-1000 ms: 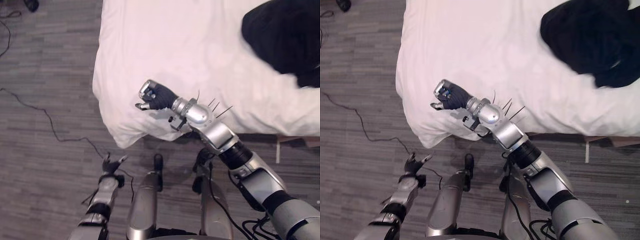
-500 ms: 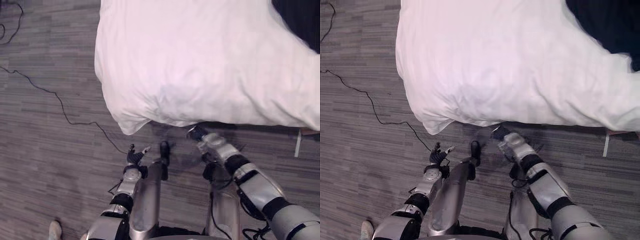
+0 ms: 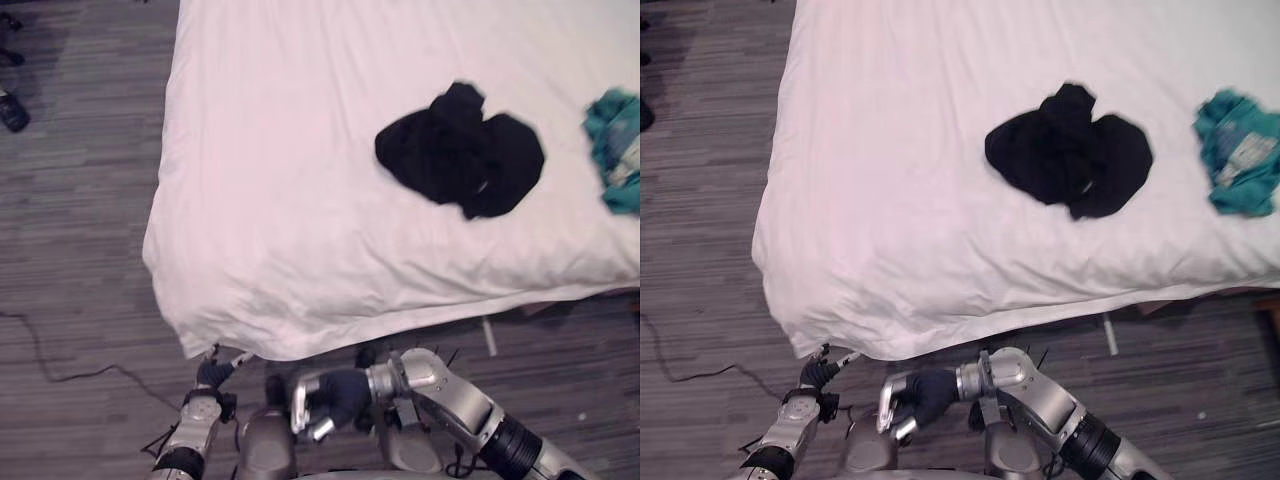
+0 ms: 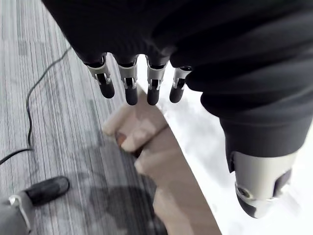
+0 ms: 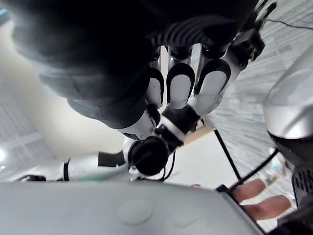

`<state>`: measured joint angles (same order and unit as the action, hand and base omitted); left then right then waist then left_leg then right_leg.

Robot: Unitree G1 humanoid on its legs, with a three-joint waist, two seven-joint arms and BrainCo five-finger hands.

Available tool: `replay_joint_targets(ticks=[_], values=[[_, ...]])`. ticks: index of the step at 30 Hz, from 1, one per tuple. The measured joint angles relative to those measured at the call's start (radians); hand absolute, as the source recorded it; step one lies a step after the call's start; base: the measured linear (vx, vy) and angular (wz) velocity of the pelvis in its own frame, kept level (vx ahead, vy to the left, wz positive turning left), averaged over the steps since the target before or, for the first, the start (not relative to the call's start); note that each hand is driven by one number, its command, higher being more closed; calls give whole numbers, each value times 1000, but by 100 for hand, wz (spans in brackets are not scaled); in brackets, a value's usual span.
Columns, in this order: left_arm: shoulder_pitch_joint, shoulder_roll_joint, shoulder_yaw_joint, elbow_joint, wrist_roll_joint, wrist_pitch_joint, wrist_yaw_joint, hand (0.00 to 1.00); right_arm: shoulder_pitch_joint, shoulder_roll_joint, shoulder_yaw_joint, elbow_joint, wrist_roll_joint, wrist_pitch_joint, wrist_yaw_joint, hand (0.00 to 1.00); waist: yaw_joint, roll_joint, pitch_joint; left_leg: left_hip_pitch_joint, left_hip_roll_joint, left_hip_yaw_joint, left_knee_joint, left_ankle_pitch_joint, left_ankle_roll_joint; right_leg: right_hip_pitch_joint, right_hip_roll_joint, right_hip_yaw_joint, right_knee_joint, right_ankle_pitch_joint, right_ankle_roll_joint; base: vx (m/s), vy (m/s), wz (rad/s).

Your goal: Tidy the bed and pick cloth on bed and put in laundry

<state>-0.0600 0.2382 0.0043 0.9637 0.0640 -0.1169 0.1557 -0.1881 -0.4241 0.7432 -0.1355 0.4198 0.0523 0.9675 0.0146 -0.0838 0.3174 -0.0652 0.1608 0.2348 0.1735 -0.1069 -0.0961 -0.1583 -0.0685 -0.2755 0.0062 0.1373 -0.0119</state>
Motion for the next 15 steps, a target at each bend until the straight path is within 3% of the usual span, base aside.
replay_joint_targets(ticks=[3, 6, 9, 11, 12, 13, 15], values=[[50, -5, -2, 33, 59, 16, -37, 0, -26, -9, -46, -2, 35, 0, -10, 100, 5, -23, -31, 33, -4, 17, 0, -10, -5, 56, 3, 14, -62, 32, 9, 27, 90, -12], [83, -5, -2, 62, 90, 24, -73, 0, -84, 5, -126, 1, 112, -2, -20, 100, 27, -11, -52, 36, -6, 28, 4, -25, 0, 65, -2, 37, -79, 44, 19, -40, 85, -19], [93, -11, -4, 66, 106, 27, -92, 0, -187, 71, -226, 60, 172, -6, -65, 100, 30, 8, -54, 29, -7, 26, 18, -30, 4, 64, -5, 39, -79, 47, 22, -61, 59, -3], [78, -13, -13, 64, 106, 34, -92, 0, -271, 114, -280, 130, 182, -7, -122, 100, 33, 36, -36, -2, -6, 14, 42, -31, 3, 47, -6, 34, -74, 49, 23, -63, 14, 10], [67, -17, -13, 58, 105, 34, -91, 0, -315, 128, -303, 161, 185, -8, -143, 100, 34, 34, -28, -21, -5, 12, 57, -31, 3, 33, -7, 32, -66, 50, 24, -140, 27, 13], [39, -26, -14, 56, 104, 34, -90, 0, -375, 140, -336, 201, 187, -14, -182, 100, 37, 65, 5, -60, -6, 9, 84, -32, 4, -2, -12, 31, -43, 50, 24, -168, 36, 13], [-12, -38, -44, 40, 103, 32, -86, 0, -474, 142, -384, 260, 185, -44, -251, 100, 54, 101, 62, -118, -10, -5, 126, -33, 7, -64, -23, 28, -1, 50, 24, -180, 35, 13]])
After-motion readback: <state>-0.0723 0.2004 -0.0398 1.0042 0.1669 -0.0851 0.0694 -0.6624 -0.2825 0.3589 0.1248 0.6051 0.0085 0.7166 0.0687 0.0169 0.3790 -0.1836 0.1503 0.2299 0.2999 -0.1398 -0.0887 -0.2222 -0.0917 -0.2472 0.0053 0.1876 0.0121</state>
